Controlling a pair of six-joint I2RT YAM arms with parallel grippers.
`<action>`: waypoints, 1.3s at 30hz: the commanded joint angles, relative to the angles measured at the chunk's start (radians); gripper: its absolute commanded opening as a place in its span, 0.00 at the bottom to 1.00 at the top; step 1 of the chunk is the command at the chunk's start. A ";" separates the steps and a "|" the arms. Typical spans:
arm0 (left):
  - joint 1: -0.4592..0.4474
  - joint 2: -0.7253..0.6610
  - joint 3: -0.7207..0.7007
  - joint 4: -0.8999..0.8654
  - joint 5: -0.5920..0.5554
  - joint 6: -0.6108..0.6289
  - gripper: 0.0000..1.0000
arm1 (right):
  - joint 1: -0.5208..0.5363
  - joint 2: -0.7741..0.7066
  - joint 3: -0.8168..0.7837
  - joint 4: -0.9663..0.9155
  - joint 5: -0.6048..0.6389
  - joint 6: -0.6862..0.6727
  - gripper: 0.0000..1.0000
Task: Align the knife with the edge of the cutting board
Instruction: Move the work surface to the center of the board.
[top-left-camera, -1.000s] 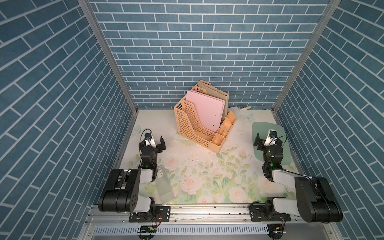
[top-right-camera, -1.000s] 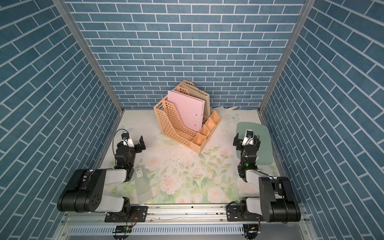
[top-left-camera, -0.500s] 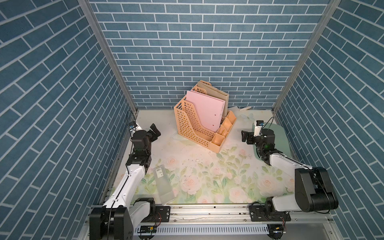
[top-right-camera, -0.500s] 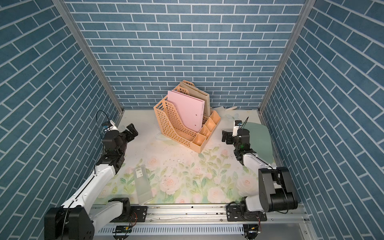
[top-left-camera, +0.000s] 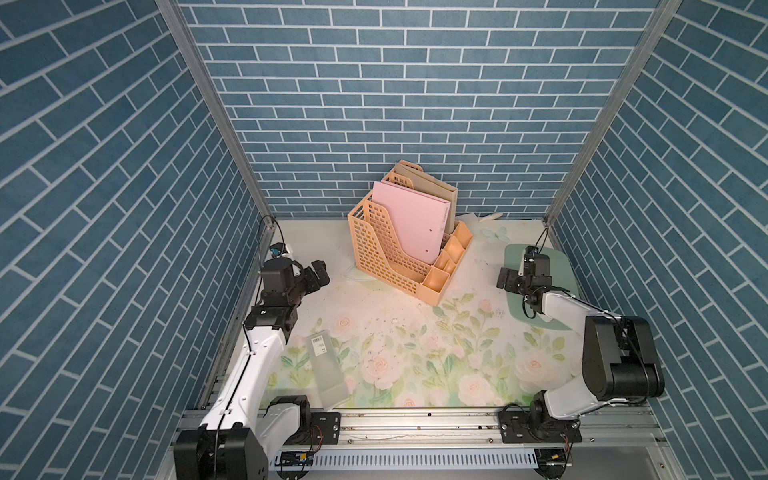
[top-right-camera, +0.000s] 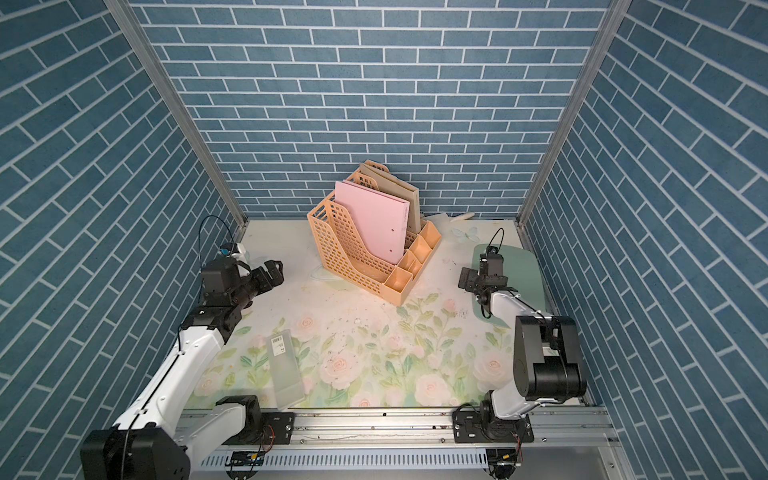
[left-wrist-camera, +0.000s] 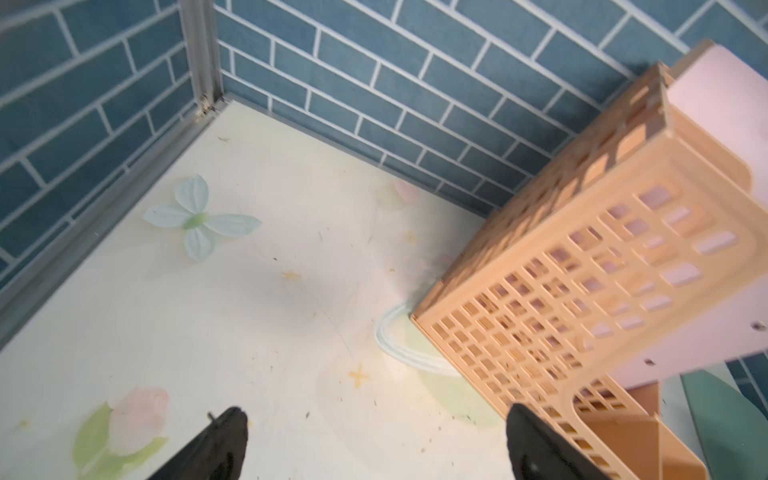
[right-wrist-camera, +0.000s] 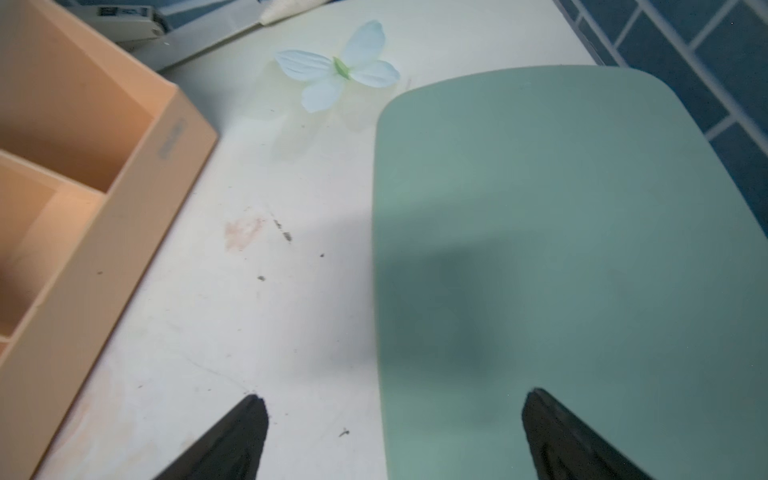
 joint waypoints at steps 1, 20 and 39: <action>-0.004 -0.066 -0.057 -0.049 0.074 0.036 1.00 | -0.058 0.007 -0.006 -0.142 0.005 0.097 0.99; -0.133 -0.116 -0.036 -0.159 -0.079 0.043 1.00 | -0.175 0.046 -0.150 -0.160 -0.102 0.182 0.96; -0.134 -0.075 -0.024 -0.175 -0.102 0.048 1.00 | 0.049 0.001 -0.214 -0.136 -0.331 0.256 0.84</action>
